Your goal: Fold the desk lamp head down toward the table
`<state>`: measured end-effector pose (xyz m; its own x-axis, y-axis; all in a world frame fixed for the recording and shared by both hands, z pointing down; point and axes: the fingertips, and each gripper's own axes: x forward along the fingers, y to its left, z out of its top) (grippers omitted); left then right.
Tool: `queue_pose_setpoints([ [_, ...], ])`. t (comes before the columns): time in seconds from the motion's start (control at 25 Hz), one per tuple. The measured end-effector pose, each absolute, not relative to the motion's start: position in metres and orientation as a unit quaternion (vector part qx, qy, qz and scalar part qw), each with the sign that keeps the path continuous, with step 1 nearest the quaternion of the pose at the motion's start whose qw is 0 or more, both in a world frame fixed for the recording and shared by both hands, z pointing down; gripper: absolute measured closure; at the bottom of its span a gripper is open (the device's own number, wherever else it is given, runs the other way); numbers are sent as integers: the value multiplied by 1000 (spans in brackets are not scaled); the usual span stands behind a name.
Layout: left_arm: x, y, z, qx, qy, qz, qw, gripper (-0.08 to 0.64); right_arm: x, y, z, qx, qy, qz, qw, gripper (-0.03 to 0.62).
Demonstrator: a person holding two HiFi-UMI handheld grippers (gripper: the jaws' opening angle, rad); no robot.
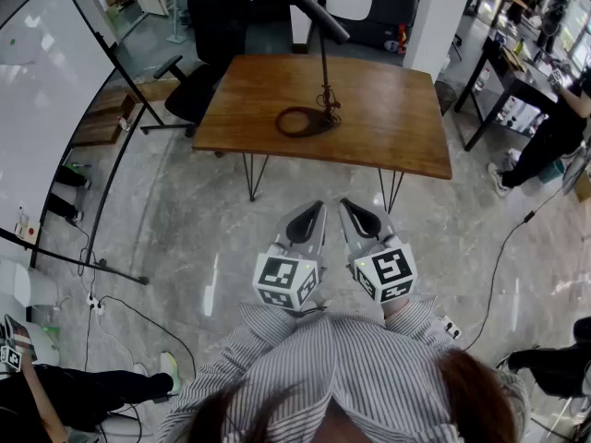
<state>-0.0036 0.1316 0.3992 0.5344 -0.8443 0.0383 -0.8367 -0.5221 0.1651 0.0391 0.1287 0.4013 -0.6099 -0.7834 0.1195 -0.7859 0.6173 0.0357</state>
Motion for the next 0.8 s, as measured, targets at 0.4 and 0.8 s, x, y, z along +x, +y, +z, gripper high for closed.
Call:
queue_pose_setpoints([
  [0.4,-1,126,401,873,-479,-21,91,554,46,120,400,442,-895,14,62,592],
  [0.8,6,125,408,872,-480,-16,92,554,49,117,407,435,-898,19,62,592],
])
